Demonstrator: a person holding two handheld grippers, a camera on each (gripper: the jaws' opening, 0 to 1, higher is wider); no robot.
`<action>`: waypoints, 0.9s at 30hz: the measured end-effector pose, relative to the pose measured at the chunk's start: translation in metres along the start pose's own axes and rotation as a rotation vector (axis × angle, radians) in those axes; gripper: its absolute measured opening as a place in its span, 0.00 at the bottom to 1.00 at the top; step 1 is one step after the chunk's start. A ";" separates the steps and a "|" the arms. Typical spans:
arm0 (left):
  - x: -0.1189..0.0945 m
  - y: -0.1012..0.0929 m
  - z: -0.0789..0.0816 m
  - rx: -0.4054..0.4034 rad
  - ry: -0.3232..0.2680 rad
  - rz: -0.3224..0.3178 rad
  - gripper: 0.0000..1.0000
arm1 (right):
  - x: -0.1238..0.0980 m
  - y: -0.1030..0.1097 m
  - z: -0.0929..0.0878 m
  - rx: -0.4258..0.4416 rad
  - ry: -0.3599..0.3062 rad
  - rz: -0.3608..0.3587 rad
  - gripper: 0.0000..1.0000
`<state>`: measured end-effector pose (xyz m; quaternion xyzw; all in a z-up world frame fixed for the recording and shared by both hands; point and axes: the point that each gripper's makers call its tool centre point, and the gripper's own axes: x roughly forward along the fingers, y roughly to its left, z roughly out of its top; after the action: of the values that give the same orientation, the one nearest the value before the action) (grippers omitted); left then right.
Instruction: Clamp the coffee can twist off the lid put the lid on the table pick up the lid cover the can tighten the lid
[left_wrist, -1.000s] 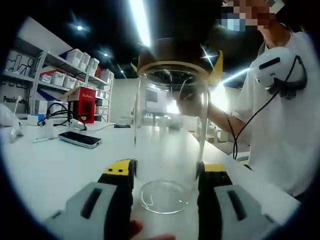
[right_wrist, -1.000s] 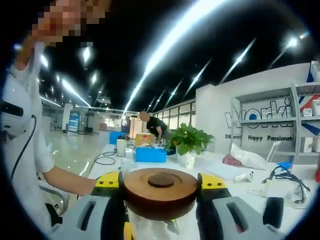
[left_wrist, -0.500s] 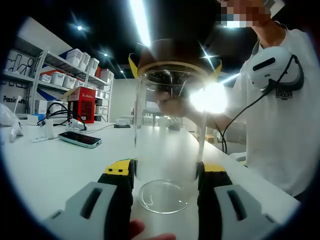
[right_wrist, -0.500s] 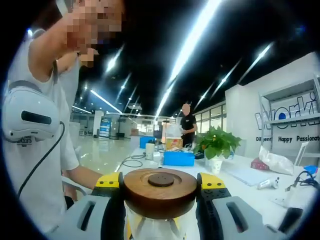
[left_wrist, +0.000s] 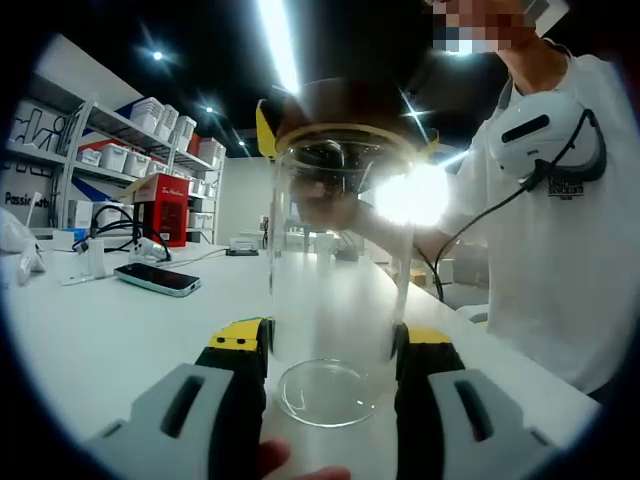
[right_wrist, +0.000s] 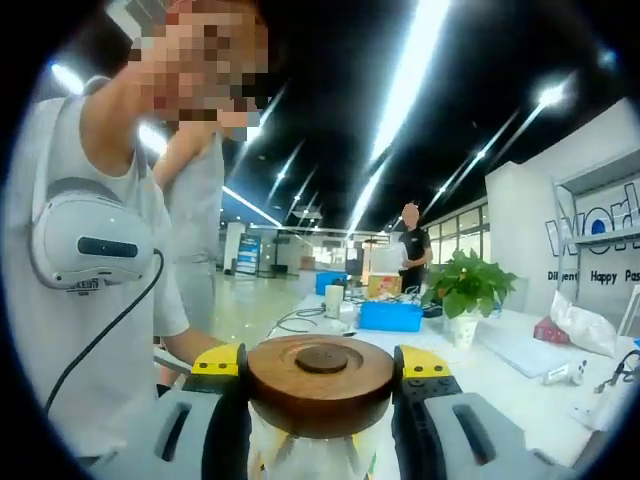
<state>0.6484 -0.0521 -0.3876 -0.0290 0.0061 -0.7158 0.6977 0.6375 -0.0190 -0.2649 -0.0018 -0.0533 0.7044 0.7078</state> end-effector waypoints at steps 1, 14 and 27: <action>0.000 0.000 0.000 0.000 0.000 0.000 0.39 | 0.000 0.000 0.000 -0.001 0.002 0.002 0.51; 0.000 -0.001 0.000 -0.010 -0.002 -0.007 0.41 | -0.003 0.002 0.003 0.062 -0.016 -0.075 0.75; 0.000 0.000 0.000 -0.017 0.001 -0.001 0.41 | -0.037 -0.004 0.051 -0.055 -0.099 -0.815 0.65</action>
<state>0.6481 -0.0516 -0.3880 -0.0346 0.0125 -0.7161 0.6971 0.6375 -0.0592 -0.2166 0.0342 -0.1026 0.3638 0.9252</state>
